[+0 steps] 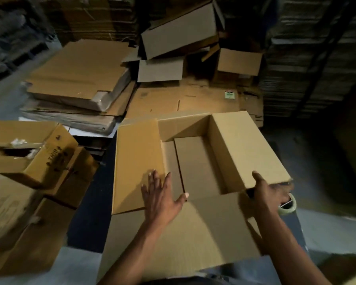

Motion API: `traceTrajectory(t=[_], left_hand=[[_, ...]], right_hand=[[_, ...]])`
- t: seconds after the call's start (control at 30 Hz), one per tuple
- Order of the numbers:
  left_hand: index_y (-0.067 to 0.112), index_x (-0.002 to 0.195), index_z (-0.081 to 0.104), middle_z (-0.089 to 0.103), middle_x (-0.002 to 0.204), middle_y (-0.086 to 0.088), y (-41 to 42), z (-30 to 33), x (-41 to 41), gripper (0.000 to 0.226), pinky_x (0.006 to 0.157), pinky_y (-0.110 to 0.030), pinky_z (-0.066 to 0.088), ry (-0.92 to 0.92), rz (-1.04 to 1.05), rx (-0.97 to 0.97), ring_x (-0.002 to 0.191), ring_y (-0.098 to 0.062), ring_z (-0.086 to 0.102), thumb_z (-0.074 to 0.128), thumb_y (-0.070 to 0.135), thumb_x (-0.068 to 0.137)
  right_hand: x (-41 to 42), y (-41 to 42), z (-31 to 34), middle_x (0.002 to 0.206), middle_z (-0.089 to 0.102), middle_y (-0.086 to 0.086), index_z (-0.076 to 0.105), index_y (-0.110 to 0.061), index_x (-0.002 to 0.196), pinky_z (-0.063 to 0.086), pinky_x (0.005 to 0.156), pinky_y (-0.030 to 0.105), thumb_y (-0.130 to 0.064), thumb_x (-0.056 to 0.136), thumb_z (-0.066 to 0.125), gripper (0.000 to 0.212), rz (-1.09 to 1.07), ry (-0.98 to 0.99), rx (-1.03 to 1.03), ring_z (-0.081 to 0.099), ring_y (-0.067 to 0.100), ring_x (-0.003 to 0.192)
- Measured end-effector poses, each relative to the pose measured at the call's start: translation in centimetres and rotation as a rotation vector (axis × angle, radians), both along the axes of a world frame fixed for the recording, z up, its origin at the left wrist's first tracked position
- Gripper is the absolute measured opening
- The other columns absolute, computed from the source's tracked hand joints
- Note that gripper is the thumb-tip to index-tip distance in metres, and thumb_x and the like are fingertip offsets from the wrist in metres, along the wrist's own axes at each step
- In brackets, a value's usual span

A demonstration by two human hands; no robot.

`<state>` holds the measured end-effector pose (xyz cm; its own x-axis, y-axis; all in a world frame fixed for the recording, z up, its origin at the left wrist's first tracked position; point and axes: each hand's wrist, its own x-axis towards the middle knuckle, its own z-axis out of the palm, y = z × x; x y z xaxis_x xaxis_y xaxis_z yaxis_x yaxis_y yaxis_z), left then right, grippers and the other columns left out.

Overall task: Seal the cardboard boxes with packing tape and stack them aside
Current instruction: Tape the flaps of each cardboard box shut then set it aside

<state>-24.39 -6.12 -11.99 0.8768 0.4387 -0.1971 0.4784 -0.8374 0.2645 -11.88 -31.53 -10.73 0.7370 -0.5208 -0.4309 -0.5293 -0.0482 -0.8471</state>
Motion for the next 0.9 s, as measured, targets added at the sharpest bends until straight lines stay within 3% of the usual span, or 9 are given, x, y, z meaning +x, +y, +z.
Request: traceTrajectory(t=[0.1,0.23,0.37,0.43,0.57,0.63,0.7,0.83,0.9], left_hand=[[0.030,0.164,0.020,-0.002,0.172,-0.016,-0.4,-1.6,-0.6,0.091,0.124,-0.058,-0.004,0.004,-0.025,0.030,0.160,-0.030,-0.008,0.032,0.084,0.092],[0.032,0.162,0.027,0.007,0.172,-0.016,-0.2,-2.3,0.0,0.083,0.125,-0.059,0.001,0.056,-0.012,0.041,0.160,-0.030,0.001,0.033,0.080,0.094],[0.036,0.158,0.033,0.012,0.172,-0.014,-0.4,-2.2,0.7,0.077,0.126,-0.060,0.004,0.145,0.011,-0.025,0.160,-0.029,0.007,0.035,0.078,0.094],[0.034,0.160,0.029,0.009,0.173,-0.012,-0.2,-2.0,1.0,0.082,0.127,-0.059,0.003,0.173,0.039,-0.092,0.160,-0.028,0.005,0.039,0.079,0.093],[0.029,0.163,0.019,0.007,0.174,-0.008,0.3,-1.9,1.4,0.091,0.127,-0.058,0.005,0.220,0.080,-0.178,0.160,-0.026,0.001,0.048,0.077,0.091],[0.028,0.163,0.019,0.010,0.173,-0.009,0.3,-1.5,1.7,0.091,0.127,-0.060,0.007,0.219,0.088,-0.209,0.160,-0.026,0.002,0.054,0.073,0.092],[0.026,0.164,0.016,0.007,0.173,-0.011,0.2,-0.6,1.7,0.094,0.126,-0.063,0.009,0.251,0.056,-0.217,0.160,-0.028,0.000,0.056,0.071,0.092],[0.029,0.166,0.001,-0.010,0.173,-0.008,-0.3,1.9,1.8,0.120,0.125,-0.064,0.008,0.570,-0.051,-0.262,0.159,-0.032,-0.010,0.028,0.101,0.074],[0.028,0.166,0.005,0.002,0.174,-0.004,-0.9,3.8,1.9,0.133,0.126,-0.054,0.015,0.725,-0.119,-0.309,0.160,-0.031,0.008,0.017,0.109,0.062]], right_hand=[[1.0,-0.8,-0.1,0.148,0.052,0.008,0.011,-0.029,0.161,0.046,0.110,0.055,-0.031,0.076,0.086,0.113,-0.168,-0.104,0.335,0.052,0.030,0.134],[-1.8,0.1,0.3,0.132,0.058,0.001,0.015,-0.044,0.159,0.054,0.102,0.054,-0.006,0.086,0.078,0.103,0.026,-0.373,0.327,0.062,0.023,0.122],[-3.4,-1.6,0.0,0.131,0.055,-0.006,0.049,-0.037,0.147,0.055,0.100,0.042,-0.010,0.088,0.078,0.070,0.845,-0.587,-0.144,0.059,0.006,0.120],[-3.1,-2.6,0.4,0.142,0.049,-0.011,0.051,-0.039,0.146,0.050,0.104,0.047,-0.037,0.085,0.082,0.068,1.297,-0.609,-0.421,0.054,0.007,0.129],[-2.7,-3.3,1.2,0.173,0.008,-0.002,0.006,-0.044,0.163,0.011,0.128,0.053,-0.094,0.059,0.066,0.130,1.914,-0.324,-0.865,0.004,0.021,0.159],[-3.3,-3.8,1.3,0.169,-0.027,0.007,-0.021,-0.049,0.157,-0.012,0.124,0.057,-0.096,0.046,0.069,0.150,2.063,-0.222,-0.954,-0.027,0.033,0.154],[-3.9,-3.9,1.1,0.159,-0.043,0.013,-0.033,-0.052,0.150,-0.019,0.117,0.062,-0.087,0.044,0.080,0.158,2.153,-0.176,-1.075,-0.041,0.041,0.144],[-3.0,-2.8,4.1,0.166,-0.031,0.009,-0.021,-0.051,0.156,-0.003,0.125,0.062,-0.063,0.056,0.091,0.150,2.264,0.011,-1.037,-0.029,0.038,0.151],[-0.7,-2.1,7.5,0.171,0.009,-0.003,0.009,-0.049,0.162,0.024,0.123,0.042,-0.056,0.063,0.091,0.129,2.282,0.156,-0.789,0.010,0.025,0.156]])
